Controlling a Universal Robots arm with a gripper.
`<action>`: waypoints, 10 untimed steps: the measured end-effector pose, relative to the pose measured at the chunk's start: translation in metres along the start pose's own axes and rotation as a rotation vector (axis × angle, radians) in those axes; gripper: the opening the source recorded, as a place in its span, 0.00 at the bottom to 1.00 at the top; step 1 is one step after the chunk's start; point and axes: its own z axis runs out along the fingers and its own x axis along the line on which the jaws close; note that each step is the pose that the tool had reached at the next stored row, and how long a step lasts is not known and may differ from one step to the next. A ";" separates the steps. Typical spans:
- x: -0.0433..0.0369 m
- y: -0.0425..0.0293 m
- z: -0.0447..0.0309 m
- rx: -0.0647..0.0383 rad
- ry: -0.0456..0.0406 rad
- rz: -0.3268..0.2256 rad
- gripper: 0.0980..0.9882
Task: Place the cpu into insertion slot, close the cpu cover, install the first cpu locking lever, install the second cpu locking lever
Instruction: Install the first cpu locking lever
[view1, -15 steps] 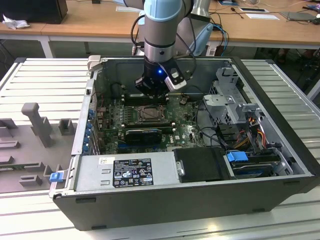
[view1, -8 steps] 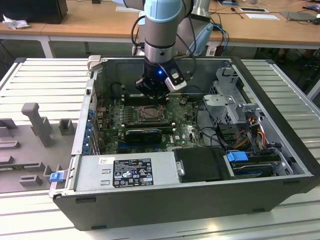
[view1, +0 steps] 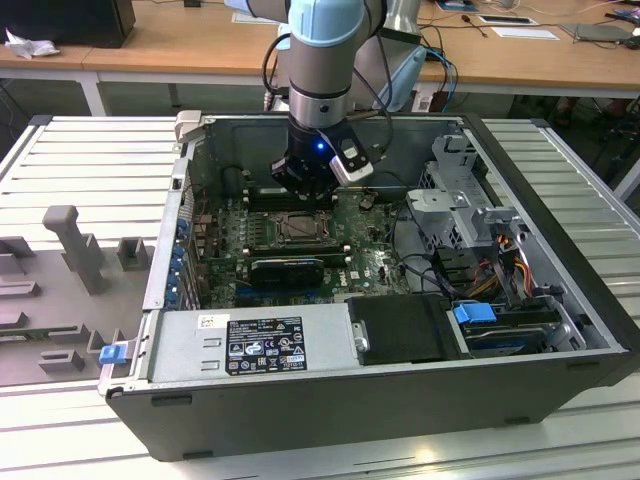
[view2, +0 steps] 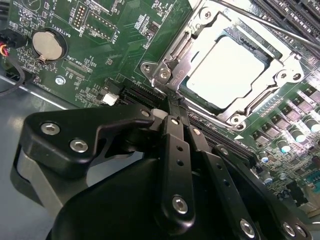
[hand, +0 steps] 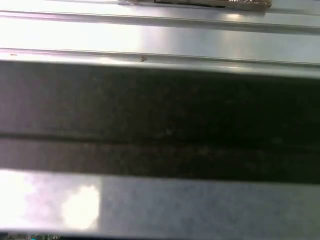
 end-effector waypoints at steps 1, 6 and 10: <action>-0.0001 -0.0001 0.0007 -0.001 -0.0004 0.000 0.01; -0.0001 -0.0008 0.0020 -0.007 -0.0002 0.000 0.01; -0.0002 -0.0001 -0.0039 -0.010 -0.0006 0.000 0.01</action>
